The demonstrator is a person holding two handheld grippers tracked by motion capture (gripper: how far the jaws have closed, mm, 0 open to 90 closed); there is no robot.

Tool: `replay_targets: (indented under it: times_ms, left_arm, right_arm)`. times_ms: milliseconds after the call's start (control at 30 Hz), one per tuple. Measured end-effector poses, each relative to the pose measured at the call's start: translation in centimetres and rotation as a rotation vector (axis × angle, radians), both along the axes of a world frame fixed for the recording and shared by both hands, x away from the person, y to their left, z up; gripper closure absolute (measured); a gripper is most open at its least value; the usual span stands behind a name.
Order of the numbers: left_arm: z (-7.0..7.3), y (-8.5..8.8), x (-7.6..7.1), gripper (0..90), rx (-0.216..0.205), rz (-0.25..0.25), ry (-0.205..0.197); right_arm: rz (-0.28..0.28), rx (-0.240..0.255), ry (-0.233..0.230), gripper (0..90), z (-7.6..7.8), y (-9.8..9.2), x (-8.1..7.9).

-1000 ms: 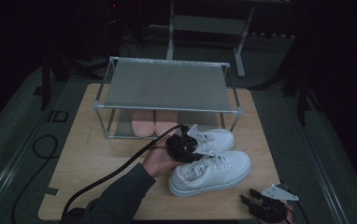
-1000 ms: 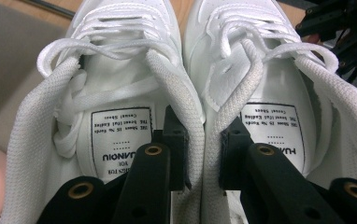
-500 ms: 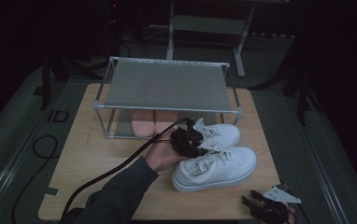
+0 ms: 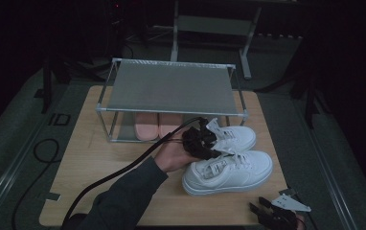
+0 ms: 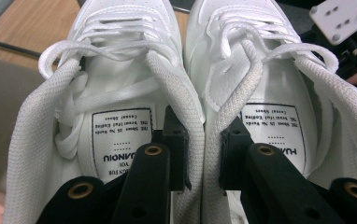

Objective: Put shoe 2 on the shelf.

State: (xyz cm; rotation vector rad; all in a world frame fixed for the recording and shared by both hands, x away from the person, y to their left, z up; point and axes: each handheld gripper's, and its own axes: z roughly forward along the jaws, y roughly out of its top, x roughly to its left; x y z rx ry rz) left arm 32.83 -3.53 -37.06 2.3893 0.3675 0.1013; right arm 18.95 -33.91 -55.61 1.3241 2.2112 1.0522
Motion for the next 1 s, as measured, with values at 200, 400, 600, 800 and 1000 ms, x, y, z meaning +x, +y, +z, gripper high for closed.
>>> replay_targets:
  times_ms: [200,400,600,800,1000]
  left_arm:
    - [0.5,-0.8,0.1,77.5,0.006,-0.017,-0.015]
    - [1.3,-1.7,0.0,77.5,0.008,-0.048,-0.018]
    - [2.4,-2.6,0.1,77.5,-0.014,-0.058,-0.029]
    - [3.6,-3.4,0.1,77.4,-0.029,-0.075,-0.047]
    - [4.7,-4.3,0.3,77.4,-0.051,-0.080,-0.051]
  right_arm:
    - [0.001,0.001,-0.002,51.0,0.0,0.0,0.0]
    - [0.002,0.000,-0.001,51.0,0.0,0.0,0.0]
    - [0.001,-0.001,-0.002,51.0,0.0,0.0,0.0]
    - [0.002,0.000,-0.002,51.0,0.0,0.0,-0.1]
    - [0.002,0.000,-0.002,51.0,0.0,0.0,-0.1]
